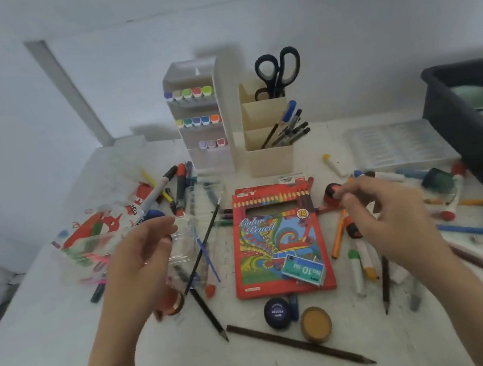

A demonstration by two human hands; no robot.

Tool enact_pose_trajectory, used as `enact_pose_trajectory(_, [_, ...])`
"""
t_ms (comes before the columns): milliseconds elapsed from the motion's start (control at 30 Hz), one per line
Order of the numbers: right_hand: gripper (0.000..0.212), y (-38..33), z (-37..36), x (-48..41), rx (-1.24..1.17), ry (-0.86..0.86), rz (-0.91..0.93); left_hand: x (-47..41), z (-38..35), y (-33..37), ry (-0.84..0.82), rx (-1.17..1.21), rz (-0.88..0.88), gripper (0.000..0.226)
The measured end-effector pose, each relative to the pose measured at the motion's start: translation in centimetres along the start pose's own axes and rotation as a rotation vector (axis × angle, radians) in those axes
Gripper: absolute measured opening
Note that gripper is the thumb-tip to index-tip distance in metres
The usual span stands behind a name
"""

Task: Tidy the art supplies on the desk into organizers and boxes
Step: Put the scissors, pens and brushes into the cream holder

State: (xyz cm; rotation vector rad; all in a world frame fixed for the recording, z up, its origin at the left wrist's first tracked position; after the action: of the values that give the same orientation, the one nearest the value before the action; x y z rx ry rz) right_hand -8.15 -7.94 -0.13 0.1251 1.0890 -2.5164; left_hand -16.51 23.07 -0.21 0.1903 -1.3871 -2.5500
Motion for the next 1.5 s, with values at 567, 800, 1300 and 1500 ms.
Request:
enact_pose_trajectory(567, [0.021, -9.1, -16.0, -1.5, 0.020, -0.362, -0.086, -0.4, 6.4, -6.2, -0.080, -0.009, -0.006, 0.028])
enact_pose_trajectory(800, [0.012, -8.8, -17.3, -2.3, 0.060, -0.367, -0.262, -1.4, 5.6, -5.5, -0.189, 0.015, -0.082, 0.032])
enact_pose_trajectory(1300, [0.024, -12.6, -13.4, -0.3, 0.127, -0.259, -0.259, -3.7, -2.6, -0.9, -0.607, 0.303, -0.023, 0.013])
enact_pose_trajectory(1500, [0.006, -13.0, -10.1, -2.8, -0.018, -0.212, -0.188, -5.6, -2.0, 1.6, -0.520, 0.237, -0.239, 0.007])
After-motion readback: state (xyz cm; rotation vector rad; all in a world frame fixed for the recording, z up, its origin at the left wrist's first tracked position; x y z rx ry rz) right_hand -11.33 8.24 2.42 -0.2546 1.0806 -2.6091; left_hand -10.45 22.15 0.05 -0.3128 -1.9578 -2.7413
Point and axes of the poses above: each hand's wrist, its own x-axis away from the middle knuckle, its own z-axis out of the back of the hand, y = z × x, the point moved 7 cm from there along -x, towards the middle knuckle, and after that the axes turned 12 degrees about -y, right-handed, at the moved point
